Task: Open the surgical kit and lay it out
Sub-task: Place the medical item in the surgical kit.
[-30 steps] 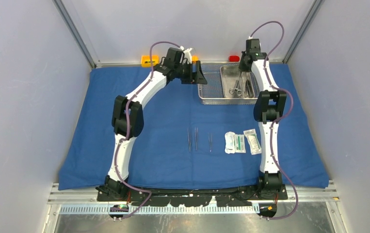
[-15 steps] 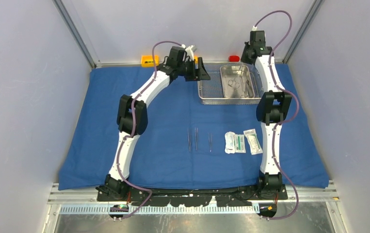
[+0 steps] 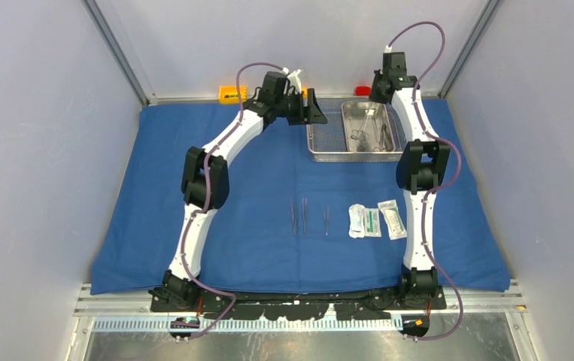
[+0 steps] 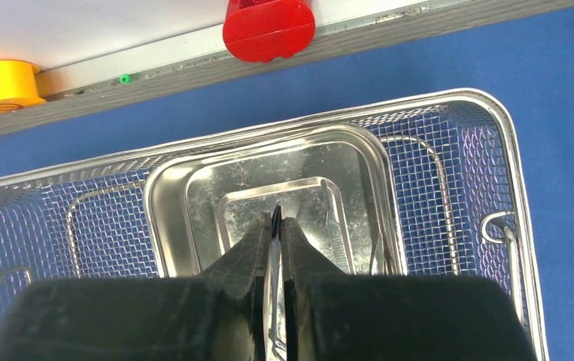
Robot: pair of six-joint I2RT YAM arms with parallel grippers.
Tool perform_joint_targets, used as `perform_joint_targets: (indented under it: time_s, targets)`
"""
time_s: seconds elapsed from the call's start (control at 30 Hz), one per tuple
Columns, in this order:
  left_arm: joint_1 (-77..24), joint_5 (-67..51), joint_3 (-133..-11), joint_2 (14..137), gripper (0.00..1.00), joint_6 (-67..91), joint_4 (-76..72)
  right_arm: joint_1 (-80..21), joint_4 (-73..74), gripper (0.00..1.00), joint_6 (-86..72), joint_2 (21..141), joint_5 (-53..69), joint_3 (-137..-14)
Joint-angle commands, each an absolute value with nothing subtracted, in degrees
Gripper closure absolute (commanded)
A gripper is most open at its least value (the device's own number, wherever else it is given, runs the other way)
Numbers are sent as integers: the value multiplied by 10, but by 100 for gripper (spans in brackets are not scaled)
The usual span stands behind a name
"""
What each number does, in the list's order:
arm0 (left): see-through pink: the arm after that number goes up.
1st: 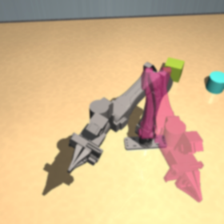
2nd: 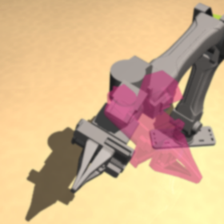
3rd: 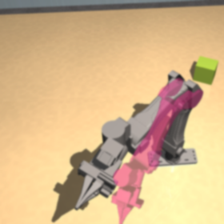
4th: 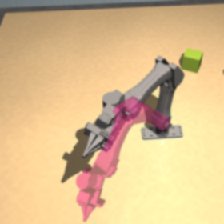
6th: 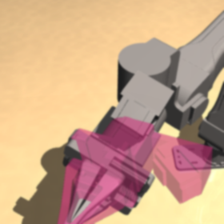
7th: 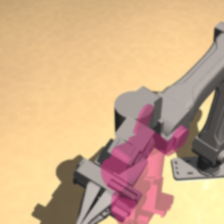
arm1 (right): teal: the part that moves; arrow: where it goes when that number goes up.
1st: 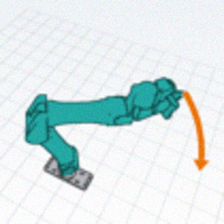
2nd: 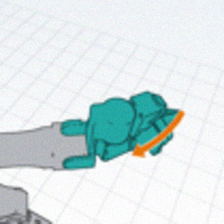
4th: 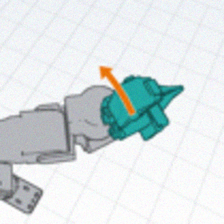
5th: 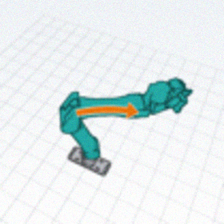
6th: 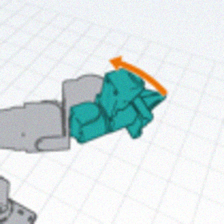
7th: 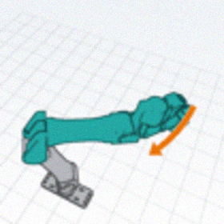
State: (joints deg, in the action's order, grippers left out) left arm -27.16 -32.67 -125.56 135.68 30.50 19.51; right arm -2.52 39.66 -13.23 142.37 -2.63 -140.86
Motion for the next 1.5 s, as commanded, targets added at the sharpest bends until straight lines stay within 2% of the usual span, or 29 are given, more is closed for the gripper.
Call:
perform_joint_targets:
  time_s: [0.0, 0.37, 0.9, 1.47]
  targets:
    - [-273, -343, -1255, 1328, 30, 282, 175, -27, 367, 100, -116, 1387, -17, -1396]
    - [-273, -353, -1268, 1337, 32, 276, 171, -27, 362, 100, -119, 1297, 16, -1305]
    - [-273, -356, -1267, 1331, 34, 281, 165, -24, 373, 100, -133, 1281, 27, -1305]
    - [-273, -362, -1289, 1335, 35, 275, 165, -23, 382, 100, -134, 1203, 34, -1272]
